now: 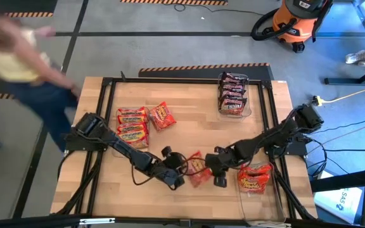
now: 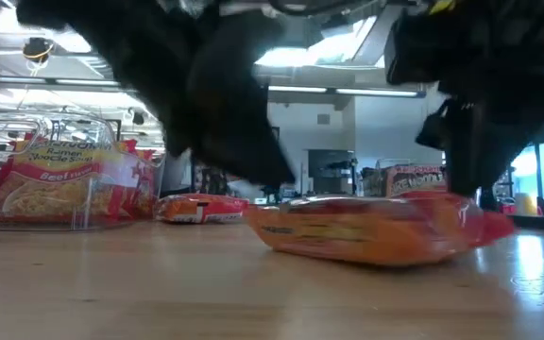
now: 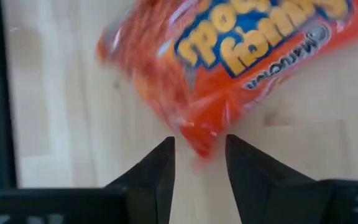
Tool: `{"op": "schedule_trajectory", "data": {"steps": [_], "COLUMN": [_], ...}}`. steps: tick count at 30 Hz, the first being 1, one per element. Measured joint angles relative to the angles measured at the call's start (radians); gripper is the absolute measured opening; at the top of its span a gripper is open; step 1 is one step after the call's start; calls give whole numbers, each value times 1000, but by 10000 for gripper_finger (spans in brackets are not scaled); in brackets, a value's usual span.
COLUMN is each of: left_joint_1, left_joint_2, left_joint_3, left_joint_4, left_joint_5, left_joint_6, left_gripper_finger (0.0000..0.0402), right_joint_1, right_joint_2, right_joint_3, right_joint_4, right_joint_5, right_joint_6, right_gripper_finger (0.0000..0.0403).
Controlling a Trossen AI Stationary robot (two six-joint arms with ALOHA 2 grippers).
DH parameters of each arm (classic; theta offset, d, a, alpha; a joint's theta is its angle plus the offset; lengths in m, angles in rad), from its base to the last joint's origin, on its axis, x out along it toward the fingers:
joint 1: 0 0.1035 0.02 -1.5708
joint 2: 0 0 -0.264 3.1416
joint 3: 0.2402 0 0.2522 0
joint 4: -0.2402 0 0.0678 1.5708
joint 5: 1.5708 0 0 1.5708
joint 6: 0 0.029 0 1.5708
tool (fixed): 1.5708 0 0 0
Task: Sort Maruchan noodles
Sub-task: Put the orange noodle pack into the bottom transparent bin
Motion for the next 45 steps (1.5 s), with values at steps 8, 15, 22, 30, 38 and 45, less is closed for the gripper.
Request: {"op": "schedule_trajectory", "data": {"steps": [8,15,22,30,38,45], "left_joint_1": [-54,-85,-73,-62,-55,-55], "left_joint_2": [-58,20,93,126,162,161], "left_joint_3": [0,0,0,3,1,1], "left_joint_4": [121,245,252,245,245,262], "left_joint_5": [14,29,40,43,50,54], "left_joint_6": [87,132,113,114,102,110], "left_gripper_finger": [121,121,121,121,121,121], "right_joint_1": [-27,-106,-105,-104,-105,-104], "right_joint_2": [-143,-152,-136,-25,74,108], "right_joint_3": [35,-169,-260,-280,-277,-278], "right_joint_4": [-49,303,378,498,706,810], "right_joint_5": [27,-21,-4,-23,-76,-63], "right_joint_6": [-16,156,317,391,405,454], "right_gripper_finger": [122,122,189,322,348,348]}}
